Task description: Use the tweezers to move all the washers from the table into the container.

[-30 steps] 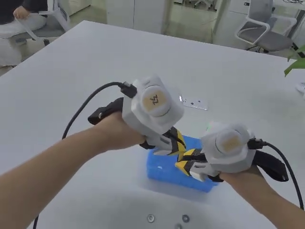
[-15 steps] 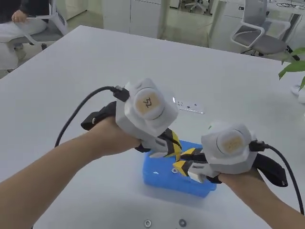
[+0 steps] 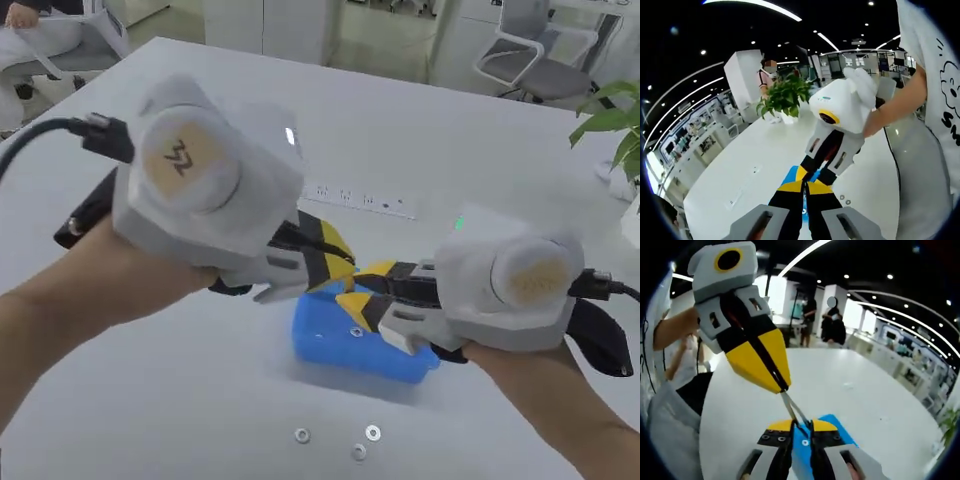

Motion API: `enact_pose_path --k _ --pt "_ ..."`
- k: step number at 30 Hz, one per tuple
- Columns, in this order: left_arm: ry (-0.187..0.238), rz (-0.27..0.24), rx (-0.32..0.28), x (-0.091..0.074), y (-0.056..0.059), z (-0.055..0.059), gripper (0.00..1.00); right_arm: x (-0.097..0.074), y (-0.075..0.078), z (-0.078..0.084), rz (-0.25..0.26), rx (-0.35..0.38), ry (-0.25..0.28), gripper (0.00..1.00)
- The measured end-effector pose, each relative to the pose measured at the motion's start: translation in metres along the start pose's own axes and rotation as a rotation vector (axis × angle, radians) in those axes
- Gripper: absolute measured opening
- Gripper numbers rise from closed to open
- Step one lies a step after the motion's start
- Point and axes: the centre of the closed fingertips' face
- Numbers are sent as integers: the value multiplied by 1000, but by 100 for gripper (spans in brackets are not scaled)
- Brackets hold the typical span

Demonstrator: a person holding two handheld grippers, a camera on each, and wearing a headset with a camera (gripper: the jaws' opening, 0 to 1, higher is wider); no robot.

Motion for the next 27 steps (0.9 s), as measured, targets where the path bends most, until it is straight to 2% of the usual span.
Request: enact_pose_path --k 4,7,9,12,16,18,21,27 --pt "2 -6 -30 -12 12 1 0 -3 -18 4 -23 68 25 10" --pt "-7 -4 -55 -16 25 5 0 -3 -28 12 -28 90 19 10" --pt "2 -11 -87 -15 34 7 0 -2 -33 18 -30 102 10 10" --pt "-10 -12 -113 -13 45 13 0 1 -42 34 -35 101 -31 11" --pt "-25 -14 -152 -11 59 20 0 4 -50 47 -56 114 -58 12" --pt "-47 -1 -159 -9 66 25 0 7 -55 56 -66 114 -82 12" --pt "-74 20 -159 -4 74 33 0 14 -61 68 -88 121 -113 12" --pt "-96 45 -174 6 80 45 0 25 -65 82 -108 167 -134 12"
Point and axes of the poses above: the centre of the closed fingertips' face, and the gripper's own axes: x roughly forward along the fingers, y roughly to its right, z roughly out of its underside, and after that the axes turned 15 degrees about x, right-handed
